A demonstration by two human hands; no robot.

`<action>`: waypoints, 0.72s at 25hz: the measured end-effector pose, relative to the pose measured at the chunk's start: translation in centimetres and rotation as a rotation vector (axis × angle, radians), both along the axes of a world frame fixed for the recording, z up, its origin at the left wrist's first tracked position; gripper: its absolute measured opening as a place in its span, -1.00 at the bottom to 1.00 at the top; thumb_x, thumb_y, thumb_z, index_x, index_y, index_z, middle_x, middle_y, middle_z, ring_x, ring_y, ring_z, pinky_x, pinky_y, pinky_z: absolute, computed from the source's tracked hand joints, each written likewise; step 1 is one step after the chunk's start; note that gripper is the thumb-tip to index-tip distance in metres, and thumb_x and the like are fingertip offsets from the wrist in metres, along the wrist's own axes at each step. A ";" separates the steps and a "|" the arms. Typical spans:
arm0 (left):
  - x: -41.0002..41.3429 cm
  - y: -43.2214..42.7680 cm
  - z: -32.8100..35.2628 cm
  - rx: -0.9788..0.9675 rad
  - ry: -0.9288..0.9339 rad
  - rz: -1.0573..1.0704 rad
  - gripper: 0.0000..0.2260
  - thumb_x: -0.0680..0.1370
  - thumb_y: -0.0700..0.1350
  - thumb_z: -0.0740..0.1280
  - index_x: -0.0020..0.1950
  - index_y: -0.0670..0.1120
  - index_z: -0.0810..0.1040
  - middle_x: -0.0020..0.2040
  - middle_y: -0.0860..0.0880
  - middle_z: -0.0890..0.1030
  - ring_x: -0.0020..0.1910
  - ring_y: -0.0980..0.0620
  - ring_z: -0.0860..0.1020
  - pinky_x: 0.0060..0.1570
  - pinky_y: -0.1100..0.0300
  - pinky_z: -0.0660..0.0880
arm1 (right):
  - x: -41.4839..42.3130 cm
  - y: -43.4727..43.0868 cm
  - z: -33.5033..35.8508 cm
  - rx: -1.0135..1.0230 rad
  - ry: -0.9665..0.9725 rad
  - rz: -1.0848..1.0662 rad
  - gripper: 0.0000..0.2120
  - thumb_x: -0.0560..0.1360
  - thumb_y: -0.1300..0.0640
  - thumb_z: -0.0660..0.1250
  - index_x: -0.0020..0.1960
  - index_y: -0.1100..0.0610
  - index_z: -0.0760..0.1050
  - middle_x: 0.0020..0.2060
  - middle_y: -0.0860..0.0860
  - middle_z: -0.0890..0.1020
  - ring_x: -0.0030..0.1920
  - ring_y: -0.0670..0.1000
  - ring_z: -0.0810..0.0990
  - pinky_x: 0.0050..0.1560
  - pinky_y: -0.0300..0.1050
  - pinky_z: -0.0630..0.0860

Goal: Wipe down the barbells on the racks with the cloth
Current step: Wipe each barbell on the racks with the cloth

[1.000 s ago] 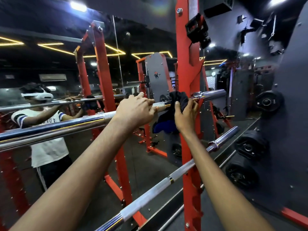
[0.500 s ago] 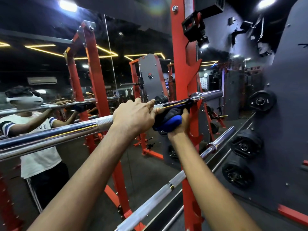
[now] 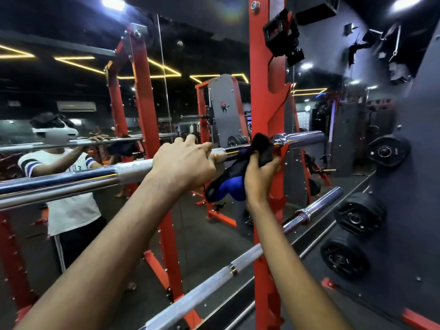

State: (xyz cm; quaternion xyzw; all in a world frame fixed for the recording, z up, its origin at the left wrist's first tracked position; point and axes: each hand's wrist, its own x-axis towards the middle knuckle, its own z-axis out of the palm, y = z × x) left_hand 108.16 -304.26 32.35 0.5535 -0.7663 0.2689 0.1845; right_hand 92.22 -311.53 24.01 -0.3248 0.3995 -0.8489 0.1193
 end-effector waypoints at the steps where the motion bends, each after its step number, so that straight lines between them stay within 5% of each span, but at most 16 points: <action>1: -0.8 0.0 -0.1 -0.002 0.007 -0.009 -0.59 0.63 0.10 0.06 0.45 0.08 0.39 0.37 -0.10 0.43 0.33 -0.16 0.43 0.15 -0.04 0.41 | 0.1 0.5 0.5 -0.040 0.115 -0.132 -0.56 0.48 -0.01 0.34 0.21 0.27 0.46 0.16 0.17 0.49 0.23 0.22 0.51 0.33 0.23 0.44; 6: -4.9 0.2 -0.2 0.028 0.025 -0.086 -0.51 0.51 -0.10 0.18 0.45 -0.07 0.40 0.33 -0.10 0.51 0.27 -0.15 0.50 0.12 -0.01 0.46 | -3.3 0.3 2.8 0.024 0.766 -0.456 -0.75 0.49 0.09 0.37 0.12 0.16 0.56 0.14 0.10 0.57 0.13 0.16 0.50 0.19 0.04 0.40; 9: -6.7 -0.2 -0.7 -0.019 0.004 -0.058 -0.54 0.56 -0.10 0.15 0.47 -0.07 0.38 0.34 -0.11 0.52 0.26 -0.16 0.51 0.10 0.00 0.44 | -6.5 -1.1 3.6 0.149 0.792 -0.440 -0.73 0.53 0.07 0.36 0.18 0.16 0.56 0.19 0.10 0.56 0.13 0.22 0.53 0.14 0.10 0.51; 14: -7.7 -1.6 -1.4 -0.071 -0.022 0.016 -0.62 0.64 0.01 0.08 0.41 -0.09 0.43 0.30 -0.10 0.56 0.21 -0.19 0.54 0.14 -0.03 0.43 | -6.9 -1.3 1.4 0.112 0.905 -0.475 -0.66 0.63 -0.04 0.21 0.22 0.19 0.51 0.22 0.12 0.52 0.16 0.23 0.50 0.15 -0.01 0.35; 18: -8.8 -1.8 -1.6 -0.096 -0.031 0.063 -0.61 0.66 0.03 0.05 0.38 -0.12 0.44 0.26 -0.13 0.58 0.20 -0.19 0.54 0.12 -0.01 0.43 | -8.5 -0.7 2.3 0.176 0.976 -0.415 -0.68 0.64 -0.02 0.27 0.27 0.17 0.50 0.23 0.10 0.51 0.18 0.22 0.51 0.16 -0.02 0.41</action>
